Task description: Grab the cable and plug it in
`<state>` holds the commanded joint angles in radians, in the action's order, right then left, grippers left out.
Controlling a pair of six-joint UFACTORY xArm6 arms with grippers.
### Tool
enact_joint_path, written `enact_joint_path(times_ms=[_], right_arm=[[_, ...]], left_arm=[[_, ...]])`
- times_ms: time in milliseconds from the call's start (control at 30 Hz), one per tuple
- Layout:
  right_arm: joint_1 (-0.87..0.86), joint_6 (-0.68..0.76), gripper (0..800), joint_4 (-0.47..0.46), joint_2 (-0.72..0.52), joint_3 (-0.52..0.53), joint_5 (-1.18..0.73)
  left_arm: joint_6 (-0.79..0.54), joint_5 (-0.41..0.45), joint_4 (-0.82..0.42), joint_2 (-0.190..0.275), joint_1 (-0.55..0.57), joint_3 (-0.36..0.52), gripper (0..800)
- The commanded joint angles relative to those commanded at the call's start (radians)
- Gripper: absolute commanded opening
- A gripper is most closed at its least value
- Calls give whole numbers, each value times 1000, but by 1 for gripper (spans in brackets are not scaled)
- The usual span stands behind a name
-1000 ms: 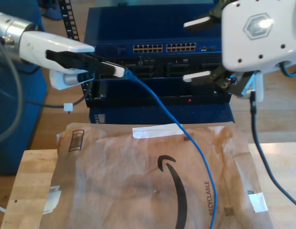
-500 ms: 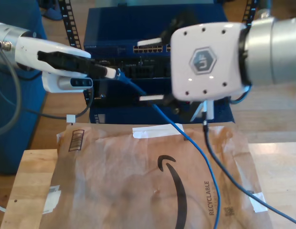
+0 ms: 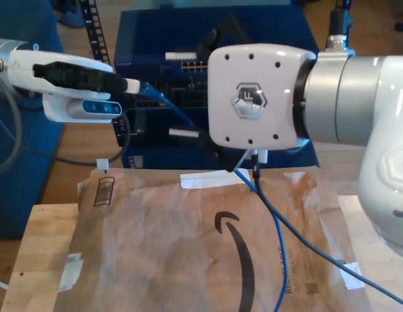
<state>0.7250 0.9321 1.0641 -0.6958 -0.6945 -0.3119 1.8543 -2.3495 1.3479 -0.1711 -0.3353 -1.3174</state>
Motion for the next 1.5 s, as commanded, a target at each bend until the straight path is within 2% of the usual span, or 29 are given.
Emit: enact_joint_path(times_ms=[167, 333, 433, 800, 1300, 1333, 1367, 1500], right_arm=[[51, 2, 780, 0, 8, 0, 64], [104, 2, 778, 0, 25, 2, 97], [106, 2, 772, 0, 26, 2, 98], [106, 3, 607, 0, 46, -3, 143], [106, 5, 503, 5, 54, -15, 153], [107, 5, 453, 8, 54, -15, 157], [107, 6, 438, 8, 54, -17, 163], [107, 6, 438, 8, 54, -21, 166]], left_arm=[[-6, -3, 5, 0, 0, 2, 31], [-9, -2, 80, 0, -12, 5, 31], [-9, 0, 84, 0, -17, 5, 31], [-11, -2, 84, -2, -15, 17, 34], [-112, 3, 83, 2, -14, 18, 34], [-114, 3, 83, 2, -12, 20, 34], [-120, 5, 83, 2, -12, 25, 34], [-127, 5, 83, 3, -12, 28, 34]])
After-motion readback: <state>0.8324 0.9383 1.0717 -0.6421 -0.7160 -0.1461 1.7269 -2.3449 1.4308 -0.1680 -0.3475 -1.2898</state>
